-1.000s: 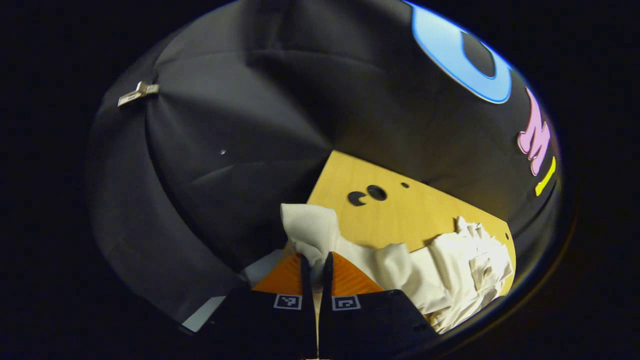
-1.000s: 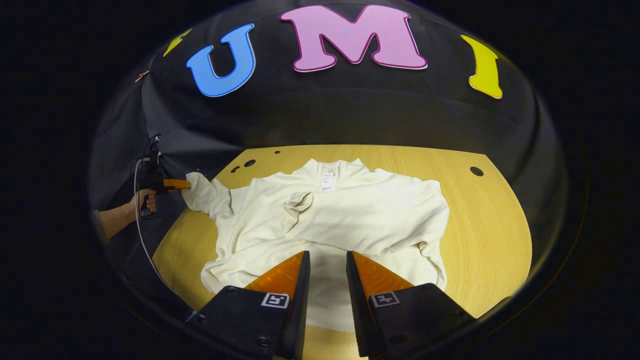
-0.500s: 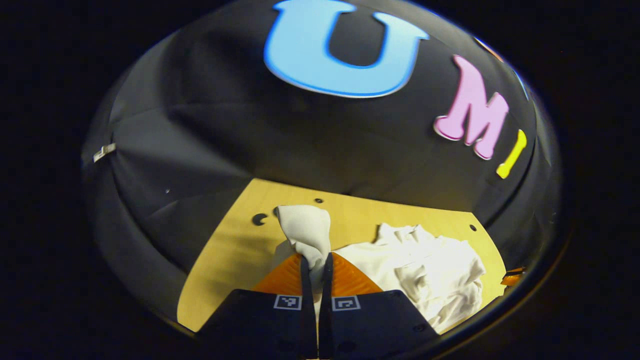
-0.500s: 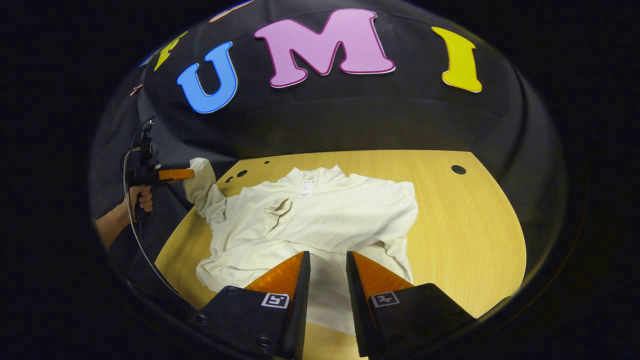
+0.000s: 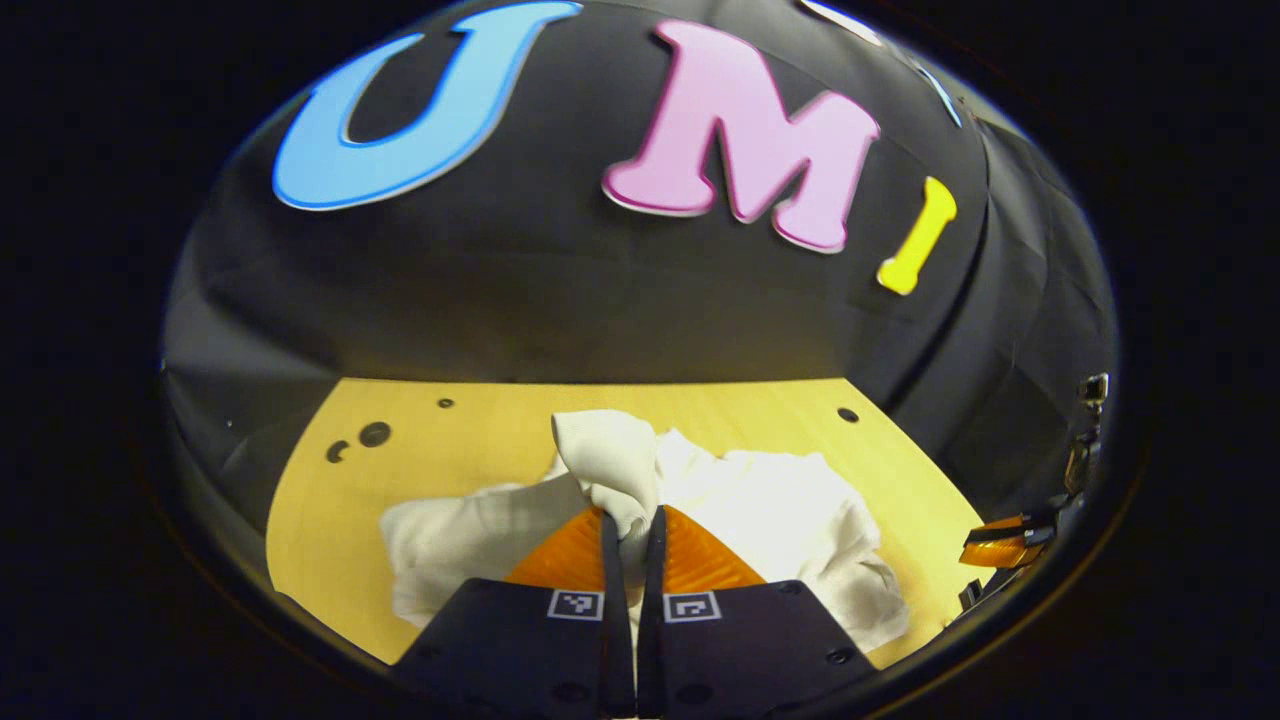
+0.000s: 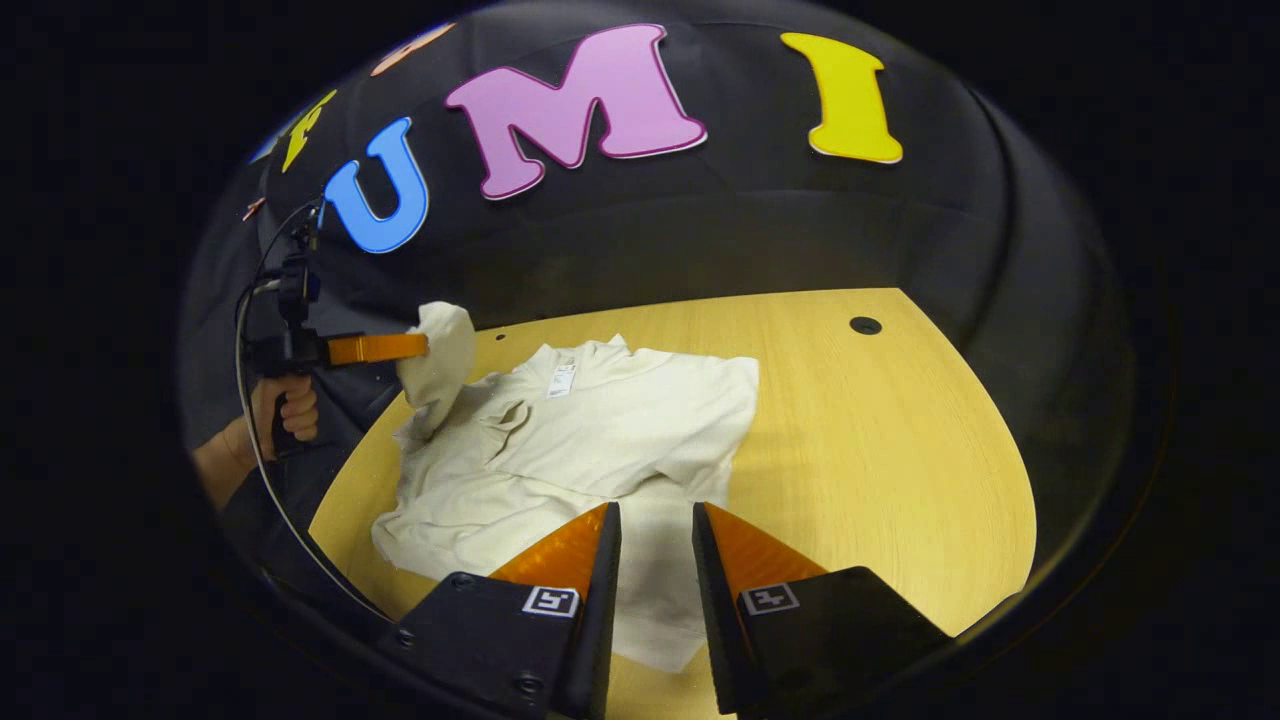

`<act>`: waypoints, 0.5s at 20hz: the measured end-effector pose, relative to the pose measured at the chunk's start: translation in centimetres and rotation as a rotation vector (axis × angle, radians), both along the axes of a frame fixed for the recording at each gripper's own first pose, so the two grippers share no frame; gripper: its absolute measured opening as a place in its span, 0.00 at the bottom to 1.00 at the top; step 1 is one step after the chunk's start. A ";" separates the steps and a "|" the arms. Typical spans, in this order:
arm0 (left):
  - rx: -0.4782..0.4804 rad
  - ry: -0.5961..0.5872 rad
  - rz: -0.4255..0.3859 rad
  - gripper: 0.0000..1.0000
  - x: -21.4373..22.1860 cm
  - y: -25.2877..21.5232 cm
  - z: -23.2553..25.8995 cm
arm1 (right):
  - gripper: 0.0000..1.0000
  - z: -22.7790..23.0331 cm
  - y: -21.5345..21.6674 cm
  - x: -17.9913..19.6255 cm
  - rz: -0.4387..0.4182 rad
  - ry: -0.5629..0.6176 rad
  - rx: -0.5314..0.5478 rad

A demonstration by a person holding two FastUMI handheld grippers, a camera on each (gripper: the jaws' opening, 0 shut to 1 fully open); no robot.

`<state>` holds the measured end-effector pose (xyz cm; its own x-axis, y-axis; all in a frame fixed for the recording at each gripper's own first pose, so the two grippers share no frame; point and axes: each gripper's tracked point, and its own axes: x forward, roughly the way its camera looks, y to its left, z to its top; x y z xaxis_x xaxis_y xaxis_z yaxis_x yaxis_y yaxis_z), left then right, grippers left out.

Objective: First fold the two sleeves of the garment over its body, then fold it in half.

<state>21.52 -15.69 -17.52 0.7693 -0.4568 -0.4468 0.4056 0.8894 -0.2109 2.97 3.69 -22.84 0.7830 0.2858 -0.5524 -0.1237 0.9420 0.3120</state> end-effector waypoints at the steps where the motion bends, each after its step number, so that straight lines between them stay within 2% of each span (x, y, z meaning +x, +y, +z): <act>1: 0.011 0.011 -0.018 0.02 -0.1 -1.6 -0.8 | 0.43 -0.1 -0.7 -0.2 -0.007 0.006 0.001; 2: 0.024 0.023 -0.038 0.07 -0.2 -3.3 -1.8 | 0.44 -0.5 -1.4 -0.4 -0.013 0.010 0.003; 10: 0.144 0.111 -0.111 0.07 -1.2 -10.8 -8.8 | 0.44 -3.4 -3.9 -2.1 -0.037 0.067 0.010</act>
